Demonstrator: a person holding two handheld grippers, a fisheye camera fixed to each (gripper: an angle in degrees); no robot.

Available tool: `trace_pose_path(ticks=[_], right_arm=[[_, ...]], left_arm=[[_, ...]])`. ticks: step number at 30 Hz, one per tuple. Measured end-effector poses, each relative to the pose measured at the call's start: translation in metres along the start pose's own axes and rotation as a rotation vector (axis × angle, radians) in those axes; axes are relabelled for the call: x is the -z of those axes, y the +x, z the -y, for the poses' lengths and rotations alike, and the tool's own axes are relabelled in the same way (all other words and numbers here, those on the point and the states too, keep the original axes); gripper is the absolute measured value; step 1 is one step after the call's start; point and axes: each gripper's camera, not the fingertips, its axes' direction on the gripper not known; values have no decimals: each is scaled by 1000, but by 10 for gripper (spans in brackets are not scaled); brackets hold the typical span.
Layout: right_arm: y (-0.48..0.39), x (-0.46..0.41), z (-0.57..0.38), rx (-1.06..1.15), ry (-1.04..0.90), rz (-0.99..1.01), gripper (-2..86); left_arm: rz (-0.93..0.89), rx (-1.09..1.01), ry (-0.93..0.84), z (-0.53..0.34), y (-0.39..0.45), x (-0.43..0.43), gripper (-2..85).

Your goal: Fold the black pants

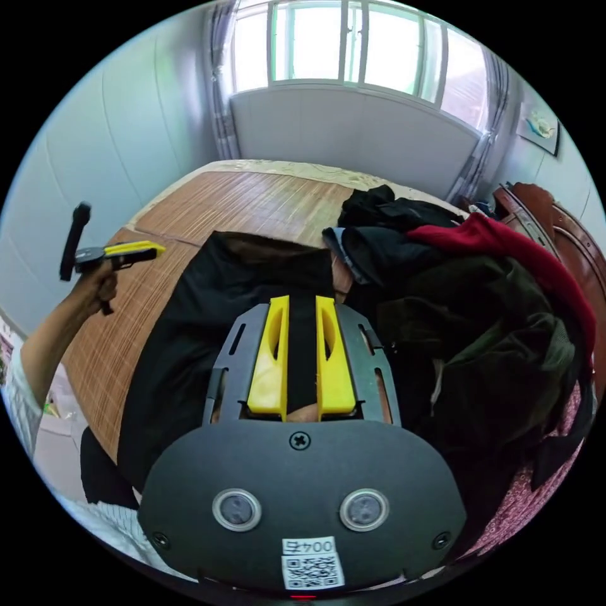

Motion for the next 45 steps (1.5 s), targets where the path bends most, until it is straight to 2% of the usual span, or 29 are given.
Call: trace_pose_path(ticks=[5, 11, 15, 17, 18, 20, 28, 34, 37, 41, 45], right_arm=[[18, 33, -93, 16, -34, 143, 69], [27, 54, -241, -134, -243, 199, 91], [35, 71, -290, -193, -285, 168, 102], [44, 75, -294, -207, -286, 160, 105], [49, 76, -292, -200, -283, 152, 109], [54, 75, -287, -188, -291, 160, 116], [72, 57, -258, -79, -397, 90, 142], [89, 73, -250, -28, -445, 164, 137], [111, 73, -248, 9, -490, 143, 138], [143, 59, -242, -9, -568, 240, 137], [155, 44, -236, 9, -584, 284, 138]], left_arm=[[-225, -85, 33, -89, -44, 50, 70], [-267, -227, -66, -270, -48, 113, 73], [-258, -175, -177, -370, -61, 128, 100], [-211, -138, -208, -399, -76, 132, 116], [-246, -84, -215, -413, -91, 135, 126], [-278, -40, -224, -430, -111, 138, 139], [-253, -100, -270, -466, -147, 127, 165], [-249, -253, -131, -479, -130, 168, 154], [-256, -314, -175, -494, -126, 155, 150], [-253, -378, -233, -515, -118, 130, 154], [-240, -357, -263, -532, -129, 115, 159]])
